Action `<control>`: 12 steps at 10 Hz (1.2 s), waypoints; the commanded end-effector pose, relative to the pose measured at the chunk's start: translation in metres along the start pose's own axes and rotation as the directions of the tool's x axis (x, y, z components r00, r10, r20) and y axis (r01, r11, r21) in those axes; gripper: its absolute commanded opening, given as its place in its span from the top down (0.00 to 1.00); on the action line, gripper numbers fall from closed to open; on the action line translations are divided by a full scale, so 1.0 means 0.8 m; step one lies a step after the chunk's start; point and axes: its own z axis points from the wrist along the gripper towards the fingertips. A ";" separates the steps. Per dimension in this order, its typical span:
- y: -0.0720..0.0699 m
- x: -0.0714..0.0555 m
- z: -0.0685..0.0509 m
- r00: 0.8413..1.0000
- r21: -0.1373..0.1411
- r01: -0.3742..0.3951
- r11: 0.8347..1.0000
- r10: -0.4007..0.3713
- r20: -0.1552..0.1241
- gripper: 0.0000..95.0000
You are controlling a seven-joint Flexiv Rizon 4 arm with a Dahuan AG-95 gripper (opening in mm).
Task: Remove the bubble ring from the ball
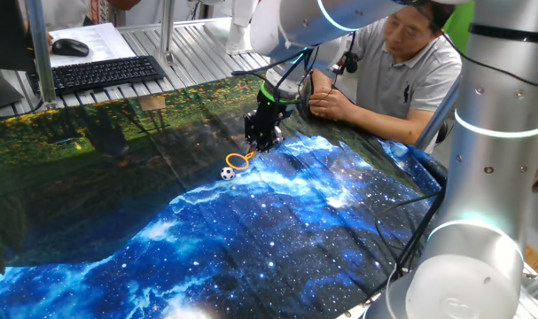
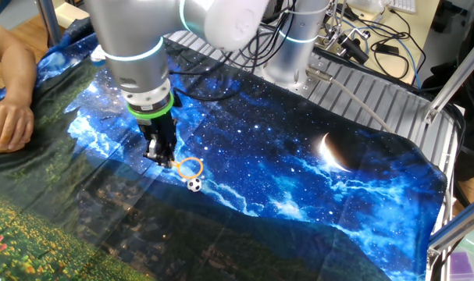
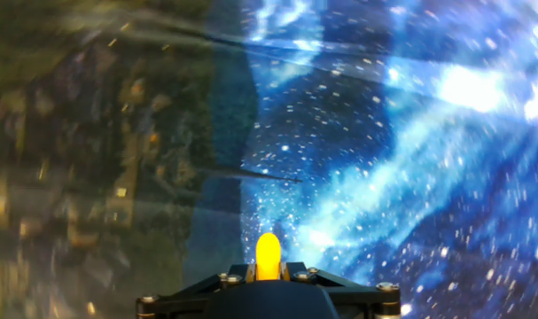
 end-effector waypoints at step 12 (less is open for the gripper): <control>-0.038 0.107 -0.001 0.785 0.095 0.608 0.788 -0.615 0.080 0.60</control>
